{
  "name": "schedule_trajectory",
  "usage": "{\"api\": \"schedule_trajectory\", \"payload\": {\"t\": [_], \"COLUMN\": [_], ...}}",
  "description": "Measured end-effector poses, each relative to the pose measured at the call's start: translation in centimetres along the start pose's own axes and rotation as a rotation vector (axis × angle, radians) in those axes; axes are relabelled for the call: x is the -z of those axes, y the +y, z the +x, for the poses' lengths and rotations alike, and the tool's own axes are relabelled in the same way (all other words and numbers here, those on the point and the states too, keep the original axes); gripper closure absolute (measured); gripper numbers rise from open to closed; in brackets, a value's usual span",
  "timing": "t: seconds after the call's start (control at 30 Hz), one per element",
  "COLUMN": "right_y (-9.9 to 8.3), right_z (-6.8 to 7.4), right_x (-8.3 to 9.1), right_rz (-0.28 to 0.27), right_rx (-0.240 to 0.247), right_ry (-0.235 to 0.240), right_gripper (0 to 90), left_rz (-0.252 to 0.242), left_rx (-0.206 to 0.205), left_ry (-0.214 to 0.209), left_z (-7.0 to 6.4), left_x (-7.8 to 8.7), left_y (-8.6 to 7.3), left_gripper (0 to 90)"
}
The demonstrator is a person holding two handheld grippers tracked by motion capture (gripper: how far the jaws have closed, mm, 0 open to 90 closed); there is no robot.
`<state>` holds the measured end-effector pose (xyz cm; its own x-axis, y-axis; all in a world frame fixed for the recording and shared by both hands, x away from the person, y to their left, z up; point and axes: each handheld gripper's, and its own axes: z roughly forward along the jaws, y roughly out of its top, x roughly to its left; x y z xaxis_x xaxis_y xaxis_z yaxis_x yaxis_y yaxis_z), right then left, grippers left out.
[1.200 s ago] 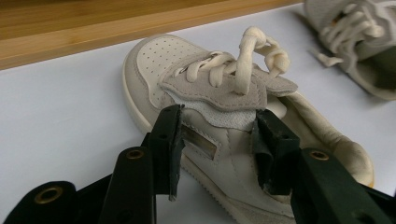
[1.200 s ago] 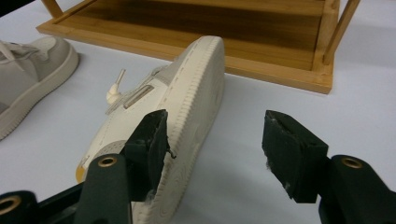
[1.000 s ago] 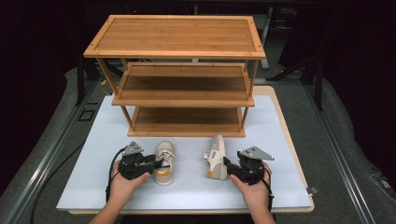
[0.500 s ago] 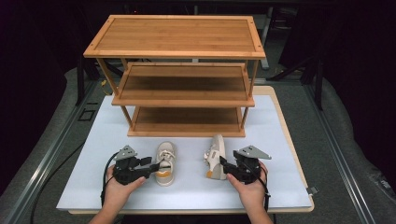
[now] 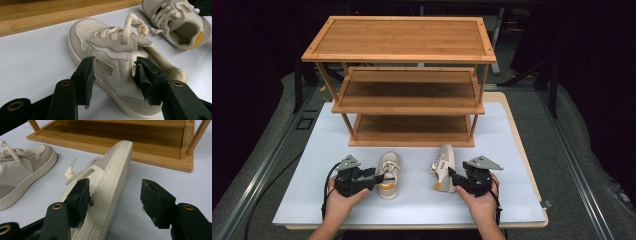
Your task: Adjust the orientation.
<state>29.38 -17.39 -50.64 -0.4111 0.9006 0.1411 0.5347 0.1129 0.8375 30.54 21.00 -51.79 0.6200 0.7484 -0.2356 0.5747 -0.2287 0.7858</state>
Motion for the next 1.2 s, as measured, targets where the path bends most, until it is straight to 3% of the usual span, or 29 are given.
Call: {"api": "schedule_trajectory", "payload": {"t": [0.33,0.47,0.57,0.73,0.83,0.87,0.9,1.03,1.2], "right_y": [-0.5,-0.9,-1.3,-1.7,-2.0,-2.0,-2.1,-2.1,-1.2], "right_z": [-1.5,-2.6,-3.5,-4.3,-5.0,-5.0,-5.5,-5.6,-3.9], "right_x": [0.9,1.2,1.6,1.6,1.4,1.4,1.3,1.5,2.8], "right_rz": [-0.019,-0.026,-0.013,0.004,0.060,0.060,0.066,0.079,-0.015], "right_rx": [-0.041,-0.090,-0.127,-0.140,-0.131,-0.131,-0.167,-0.172,-0.107], "right_ry": [-0.001,-0.008,-0.032,-0.060,-0.097,-0.097,-0.065,-0.080,-0.118], "right_gripper": [44.5,45.9,48.0,49.3,49.6,49.6,48.3,47.6,47.8], "left_rz": [0.002,0.004,0.009,0.007,0.007,0.007,0.005,0.001,-0.001], "left_rx": [-0.004,0.000,-0.005,-0.003,-0.003,-0.003,-0.003,0.005,0.010], "left_ry": [-0.006,-0.012,-0.014,-0.011,-0.011,-0.011,-0.011,-0.014,-0.014], "left_z": [0.1,0.2,0.2,0.2,0.2,0.2,0.2,0.2,0.2], "left_x": [-0.1,-0.2,-0.3,-0.4,-0.3,-0.3,-0.3,-0.3,-0.3], "left_y": [0.0,0.1,0.1,0.1,0.1,0.1,0.0,0.0,0.0], "left_gripper": [48.9,48.4,48.5,48.8,49.2,49.4,49.4,49.5,49.7]}}
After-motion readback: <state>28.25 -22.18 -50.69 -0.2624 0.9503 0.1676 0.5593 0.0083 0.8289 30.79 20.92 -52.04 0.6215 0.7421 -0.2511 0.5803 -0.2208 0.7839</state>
